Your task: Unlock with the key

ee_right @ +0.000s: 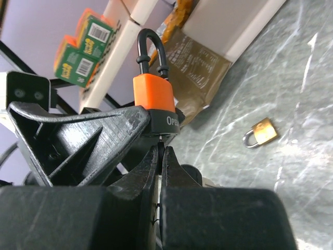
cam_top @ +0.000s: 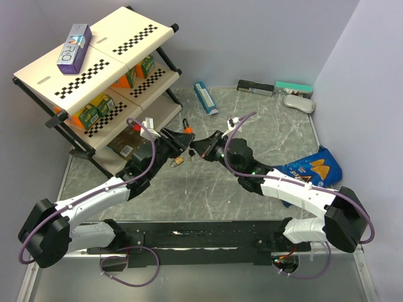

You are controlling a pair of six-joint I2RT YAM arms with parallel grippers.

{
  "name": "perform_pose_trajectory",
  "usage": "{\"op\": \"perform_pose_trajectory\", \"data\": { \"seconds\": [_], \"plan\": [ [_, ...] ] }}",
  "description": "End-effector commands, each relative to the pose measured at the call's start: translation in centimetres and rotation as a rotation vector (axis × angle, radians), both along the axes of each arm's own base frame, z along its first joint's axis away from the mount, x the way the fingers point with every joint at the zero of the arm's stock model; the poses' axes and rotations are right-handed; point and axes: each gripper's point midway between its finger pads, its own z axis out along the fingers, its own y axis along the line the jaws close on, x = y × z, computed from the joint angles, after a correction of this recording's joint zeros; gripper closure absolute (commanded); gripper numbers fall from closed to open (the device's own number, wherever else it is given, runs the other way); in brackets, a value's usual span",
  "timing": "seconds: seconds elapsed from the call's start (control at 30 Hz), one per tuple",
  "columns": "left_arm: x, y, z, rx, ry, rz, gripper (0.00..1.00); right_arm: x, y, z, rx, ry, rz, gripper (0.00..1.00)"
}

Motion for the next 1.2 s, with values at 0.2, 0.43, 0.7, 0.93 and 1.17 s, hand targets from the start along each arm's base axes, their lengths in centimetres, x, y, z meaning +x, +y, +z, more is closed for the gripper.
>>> {"op": "perform_pose_trajectory", "data": {
  "seconds": [0.2,0.43,0.7,0.93,1.17],
  "plan": [
    [-8.9,-5.4,6.0,-0.103,-0.212,-0.448,0.99,4.9,-4.9,0.5,0.066,-0.004,-0.257,1.00],
    [-6.3,-6.0,2.4,0.043,-0.031,-0.364,0.99,4.2,-4.9,1.4,-0.077,-0.125,-0.192,1.00],
    [-3.5,-7.1,3.0,0.127,-0.037,-0.317,0.99,1.0,-5.0,-2.4,-0.251,-0.138,-0.067,0.58],
    [-0.7,-5.9,2.9,0.192,-0.045,-0.288,0.99,-2.8,-7.8,-2.1,-0.311,-0.193,0.003,0.19],
    [-1.1,-3.9,2.1,0.247,-0.145,-0.441,0.99,-5.3,-10.9,2.0,-0.325,-0.266,0.042,0.10]
  ]
}}
